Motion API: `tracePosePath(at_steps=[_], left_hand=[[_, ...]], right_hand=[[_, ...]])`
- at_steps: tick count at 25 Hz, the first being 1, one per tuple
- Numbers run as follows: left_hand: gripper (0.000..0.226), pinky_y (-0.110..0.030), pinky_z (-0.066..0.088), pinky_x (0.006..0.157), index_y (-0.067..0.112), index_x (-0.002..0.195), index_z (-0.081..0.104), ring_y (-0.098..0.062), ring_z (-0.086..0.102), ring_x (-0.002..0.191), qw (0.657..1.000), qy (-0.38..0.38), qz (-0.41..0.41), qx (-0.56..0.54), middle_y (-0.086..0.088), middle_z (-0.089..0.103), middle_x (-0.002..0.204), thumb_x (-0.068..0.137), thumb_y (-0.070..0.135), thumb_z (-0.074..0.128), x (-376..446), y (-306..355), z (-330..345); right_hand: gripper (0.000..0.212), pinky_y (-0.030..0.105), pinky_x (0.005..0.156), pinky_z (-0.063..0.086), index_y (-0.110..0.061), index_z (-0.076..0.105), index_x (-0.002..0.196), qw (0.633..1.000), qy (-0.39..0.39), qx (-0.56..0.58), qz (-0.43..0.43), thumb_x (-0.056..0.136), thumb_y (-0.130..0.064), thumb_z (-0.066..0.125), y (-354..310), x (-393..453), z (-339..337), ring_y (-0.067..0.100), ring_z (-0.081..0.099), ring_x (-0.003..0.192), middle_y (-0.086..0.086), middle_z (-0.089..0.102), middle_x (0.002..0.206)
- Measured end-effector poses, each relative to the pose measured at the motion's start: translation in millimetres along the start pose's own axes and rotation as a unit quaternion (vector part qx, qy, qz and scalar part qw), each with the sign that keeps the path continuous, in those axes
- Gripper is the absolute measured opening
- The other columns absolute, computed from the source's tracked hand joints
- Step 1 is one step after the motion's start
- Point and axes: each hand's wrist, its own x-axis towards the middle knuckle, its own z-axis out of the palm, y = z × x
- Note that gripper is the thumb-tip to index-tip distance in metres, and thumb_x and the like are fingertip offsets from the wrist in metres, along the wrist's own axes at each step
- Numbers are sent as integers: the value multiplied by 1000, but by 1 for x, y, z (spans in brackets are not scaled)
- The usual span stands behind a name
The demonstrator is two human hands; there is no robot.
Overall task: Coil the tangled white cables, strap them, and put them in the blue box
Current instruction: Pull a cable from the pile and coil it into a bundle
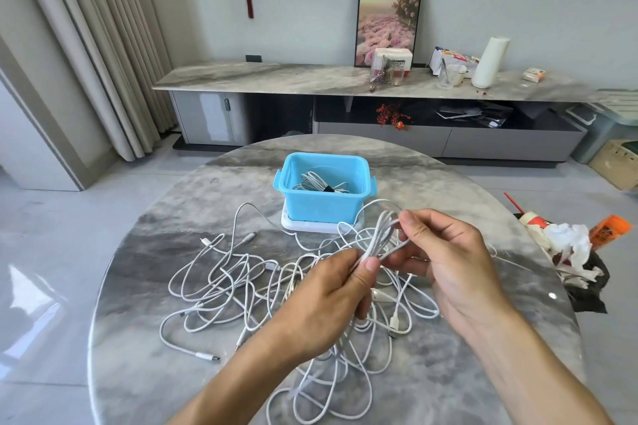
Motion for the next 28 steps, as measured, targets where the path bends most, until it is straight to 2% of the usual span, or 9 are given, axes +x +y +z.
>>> tracePosePath(at_steps=[4, 7, 10, 12, 15, 17, 20, 24, 28], left_hand=[[40, -18, 33, 52, 10, 80, 56, -7, 39, 50, 999, -16, -19, -43, 9, 48, 53, 103, 37, 38, 0, 2, 1], [43, -19, 33, 52, 16, 71, 52, -8, 37, 50, 996, -60, -22, -70, 9, 46, 52, 104, 39, 35, -1, 5, -1], [43, -24, 37, 61, 25, 64, 47, -13, 43, 58, 994, -84, -9, -67, 4, 56, 58, 101, 42, 33, -2, 7, -1], [41, -27, 38, 66, 23, 66, 47, -15, 52, 64, 991, -83, -31, -104, 1, 58, 61, 100, 43, 35, -4, 6, 2], [34, -35, 46, 64, 15, 75, 48, -21, 57, 58, 959, -111, -91, -245, -4, 49, 59, 99, 39, 42, -12, 6, 12], [27, -25, 47, 48, 15, 81, 48, -13, 38, 46, 913, -144, -133, -358, -1, 36, 58, 99, 36, 48, -15, 11, 19], [25, -11, 18, 36, 19, 80, 49, -5, 14, 45, 891, -149, -183, -387, 2, 21, 59, 93, 41, 51, -11, 15, 24], [33, -10, 12, 38, 16, 74, 54, -4, 12, 42, 902, -141, -200, -356, 4, 21, 55, 96, 40, 47, -9, 17, 28], [36, -10, 15, 36, 19, 71, 48, -2, 15, 40, 898, -118, -188, -380, 6, 24, 53, 100, 40, 44, -9, 18, 31]], right_hand=[[15, 25, 49, 53, -13, 75, 71, 1000, 10, -11, -26, 76, -25, 69, 2, 1, -1, 12, 53, 46, -1, 63, 58], [11, 20, 47, 48, -12, 75, 75, 995, 37, -34, -84, 77, -23, 72, 7, -2, 5, 9, 51, 46, -2, 62, 57], [23, 19, 61, 50, -16, 64, 101, 989, 63, -41, -125, 82, -27, 71, 17, -1, 9, 8, 59, 63, 0, 66, 81], [36, 30, 75, 54, -21, 60, 114, 997, 8, -38, -63, 89, -47, 61, 18, 0, 9, 16, 66, 80, 3, 70, 98], [47, 38, 65, 54, -9, 64, 97, 976, -106, 153, 110, 96, -52, 42, 11, -6, 15, 28, 64, 65, 14, 65, 71], [45, 36, 62, 54, -9, 57, 83, 961, -94, 220, 136, 97, -48, 39, 10, -7, 19, 23, 53, 46, 9, 47, 50], [44, 31, 56, 50, -15, 47, 69, 956, -34, 239, 165, 98, -47, 41, 9, -4, 21, 14, 37, 34, -1, 29, 39], [46, 31, 52, 46, -19, 36, 54, 950, 51, 223, 213, 96, -30, 52, 2, -2, 14, 15, 35, 38, -2, 26, 42], [41, 23, 43, 48, -18, 49, 65, 925, 1, 315, 212, 95, -45, 51, -10, -2, 8, 9, 41, 36, -4, 39, 49]])
